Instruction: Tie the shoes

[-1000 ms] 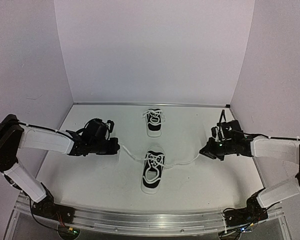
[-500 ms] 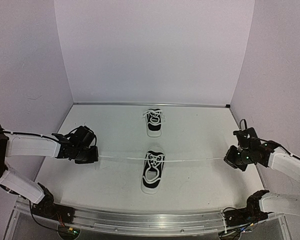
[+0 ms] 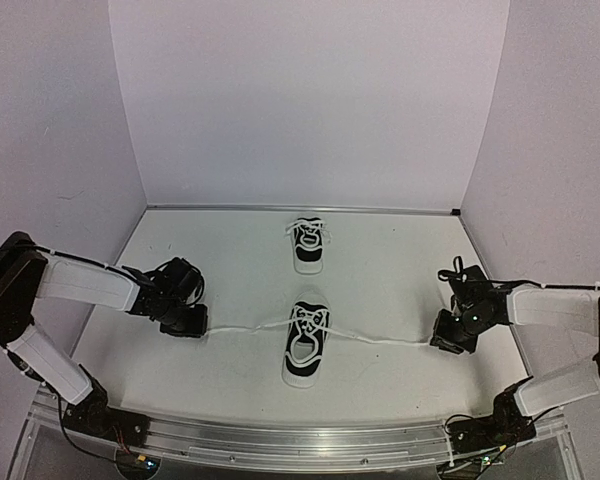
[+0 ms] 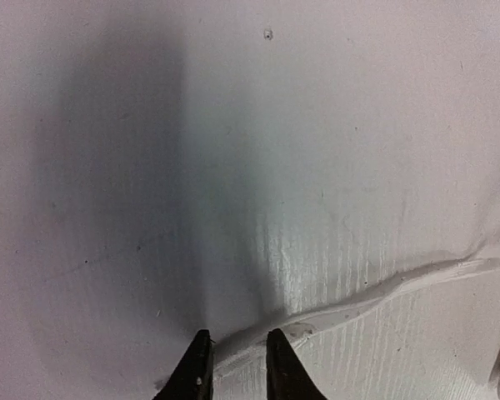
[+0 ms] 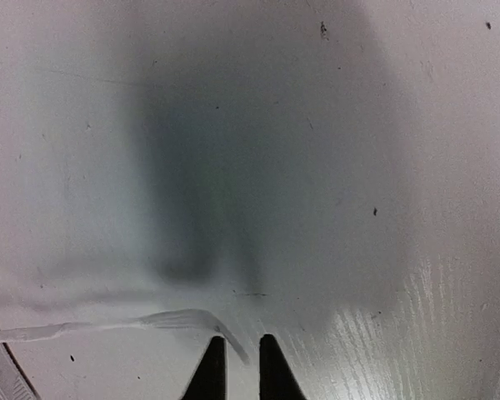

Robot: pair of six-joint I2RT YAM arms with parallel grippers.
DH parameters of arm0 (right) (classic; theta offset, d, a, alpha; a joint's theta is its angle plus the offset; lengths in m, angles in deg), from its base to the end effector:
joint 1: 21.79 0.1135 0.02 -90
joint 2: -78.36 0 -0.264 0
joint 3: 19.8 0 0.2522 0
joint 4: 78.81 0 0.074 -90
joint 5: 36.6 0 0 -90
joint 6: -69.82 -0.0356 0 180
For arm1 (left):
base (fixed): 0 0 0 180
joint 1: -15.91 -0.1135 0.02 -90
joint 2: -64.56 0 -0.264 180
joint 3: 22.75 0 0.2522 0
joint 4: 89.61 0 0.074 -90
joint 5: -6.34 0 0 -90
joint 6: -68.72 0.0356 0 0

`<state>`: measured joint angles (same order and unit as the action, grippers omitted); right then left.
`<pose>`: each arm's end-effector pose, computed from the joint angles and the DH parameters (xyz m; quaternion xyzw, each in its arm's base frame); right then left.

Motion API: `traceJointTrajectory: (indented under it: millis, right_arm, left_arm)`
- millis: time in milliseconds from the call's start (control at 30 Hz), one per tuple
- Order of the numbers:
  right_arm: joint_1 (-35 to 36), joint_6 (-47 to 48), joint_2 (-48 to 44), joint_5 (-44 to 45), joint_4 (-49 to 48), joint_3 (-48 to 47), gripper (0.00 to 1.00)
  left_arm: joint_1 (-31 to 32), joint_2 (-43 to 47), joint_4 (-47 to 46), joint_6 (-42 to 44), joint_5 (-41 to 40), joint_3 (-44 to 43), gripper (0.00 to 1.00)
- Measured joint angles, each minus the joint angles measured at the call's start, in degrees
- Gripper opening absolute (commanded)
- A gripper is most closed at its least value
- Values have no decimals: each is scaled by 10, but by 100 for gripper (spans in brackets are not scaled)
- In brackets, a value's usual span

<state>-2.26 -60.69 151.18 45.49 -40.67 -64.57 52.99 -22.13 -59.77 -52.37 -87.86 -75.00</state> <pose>0.1951 0.0744 0.1472 0.1637 0.9624 0.1614 0.1444 0.2092 -0.1548 0.1358 0.0428 0.9734 -0.0951 0.2042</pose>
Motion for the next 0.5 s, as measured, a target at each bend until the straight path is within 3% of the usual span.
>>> traceJointTrajectory:
  millis: [67,200,333,500]
  right_arm:
    - [0,12,7,-10,-10,0,65]
    - [0,20,3,-21,-16,0,85]
    - [0,17,-41,-27,-16,-1,95]
    - [0,51,-128,-42,-12,-20,98]
  left_arm:
    - [0,-9,2,4,5,-8,53]
    - [-1,-7,9,-2,-3,-14,75]
    - [-13,34,36,-9,-30,-14,99]
    - [-22,96,57,31,-51,-35,100]
